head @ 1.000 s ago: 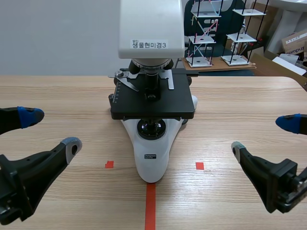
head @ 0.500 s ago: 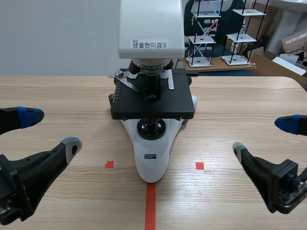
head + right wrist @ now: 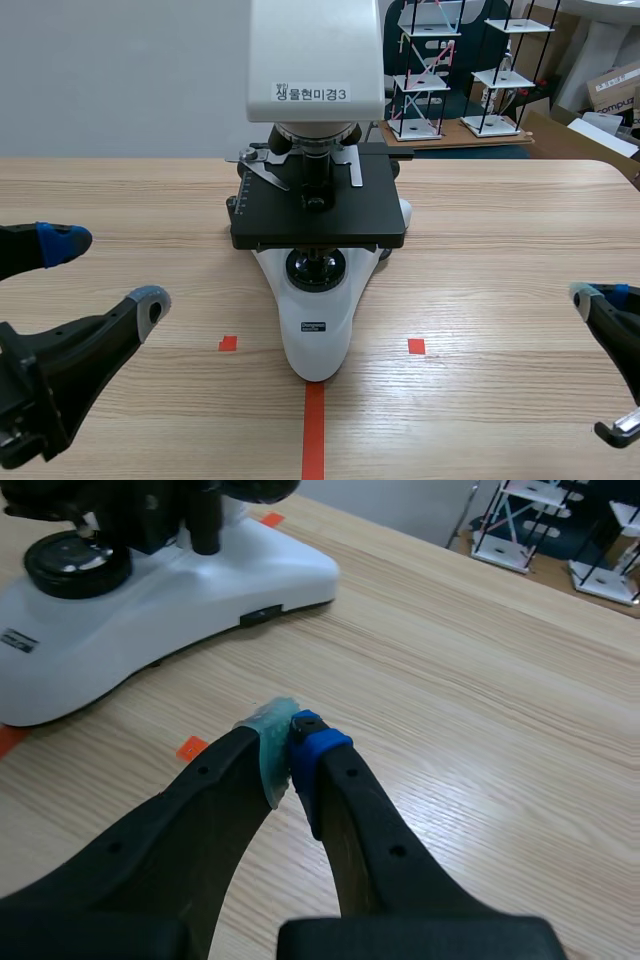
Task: Point at the fine focus knob
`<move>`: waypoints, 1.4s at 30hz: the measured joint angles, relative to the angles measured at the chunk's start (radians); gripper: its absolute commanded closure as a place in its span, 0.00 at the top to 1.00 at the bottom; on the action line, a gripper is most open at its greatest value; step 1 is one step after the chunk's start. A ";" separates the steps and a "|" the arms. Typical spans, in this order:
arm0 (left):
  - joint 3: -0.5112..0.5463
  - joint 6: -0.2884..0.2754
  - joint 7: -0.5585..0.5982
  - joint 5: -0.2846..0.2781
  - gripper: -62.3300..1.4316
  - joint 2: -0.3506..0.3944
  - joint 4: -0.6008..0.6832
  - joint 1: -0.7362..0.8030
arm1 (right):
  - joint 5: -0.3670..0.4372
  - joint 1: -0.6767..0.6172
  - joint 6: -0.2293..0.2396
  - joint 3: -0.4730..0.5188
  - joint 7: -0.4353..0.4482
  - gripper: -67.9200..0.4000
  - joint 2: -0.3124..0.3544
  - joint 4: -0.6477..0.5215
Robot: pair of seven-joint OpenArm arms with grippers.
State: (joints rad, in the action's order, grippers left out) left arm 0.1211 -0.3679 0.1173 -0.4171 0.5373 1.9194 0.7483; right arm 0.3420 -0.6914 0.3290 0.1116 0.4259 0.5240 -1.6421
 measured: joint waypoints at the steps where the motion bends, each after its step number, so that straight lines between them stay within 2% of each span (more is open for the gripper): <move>1: 0.000 0.000 0.000 0.000 0.87 0.000 0.000 0.000 | -0.002 0.023 0.000 0.000 0.009 0.00 0.000 0.032; 6: 0.000 0.000 0.000 0.000 0.87 0.000 0.000 0.000 | -0.023 0.167 0.008 0.000 0.074 0.00 0.000 0.219; 12: 0.000 0.000 0.000 0.000 0.87 0.000 0.000 0.000 | -0.065 0.341 0.095 -0.003 0.125 0.00 0.000 0.416; 22: 0.000 0.000 0.000 0.000 0.87 0.000 0.000 0.000 | -0.093 0.683 0.100 -0.156 0.139 0.00 0.000 0.660; 25: 0.000 0.000 0.000 0.000 0.87 0.000 0.000 0.000 | -0.111 0.777 0.120 -0.201 0.150 0.00 0.000 0.717; 28: 0.000 0.000 0.000 0.000 0.87 0.000 0.000 0.000 | -0.119 0.863 0.120 -0.253 0.153 0.00 0.000 0.766; 33: 0.000 0.000 0.000 0.000 0.87 0.000 0.000 0.000 | -0.180 0.992 0.124 -0.327 0.153 0.00 -0.005 0.841; 36: 0.000 0.000 0.000 0.000 0.87 0.000 0.000 0.000 | -0.210 1.057 0.176 -0.347 0.154 0.00 -0.019 0.879; 41: 0.000 0.000 0.000 0.000 0.87 0.000 0.000 0.000 | -0.268 1.119 0.227 -0.357 0.153 0.00 -0.053 0.897; 42: 0.000 0.000 0.000 0.000 0.87 0.000 0.000 0.000 | -0.276 1.126 0.251 -0.357 0.153 0.00 -0.059 0.897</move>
State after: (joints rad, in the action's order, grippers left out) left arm 0.1211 -0.3676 0.1169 -0.4171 0.5377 1.9194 0.7483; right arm 0.0658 0.4343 0.5797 -0.2455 0.5785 0.4652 -0.7452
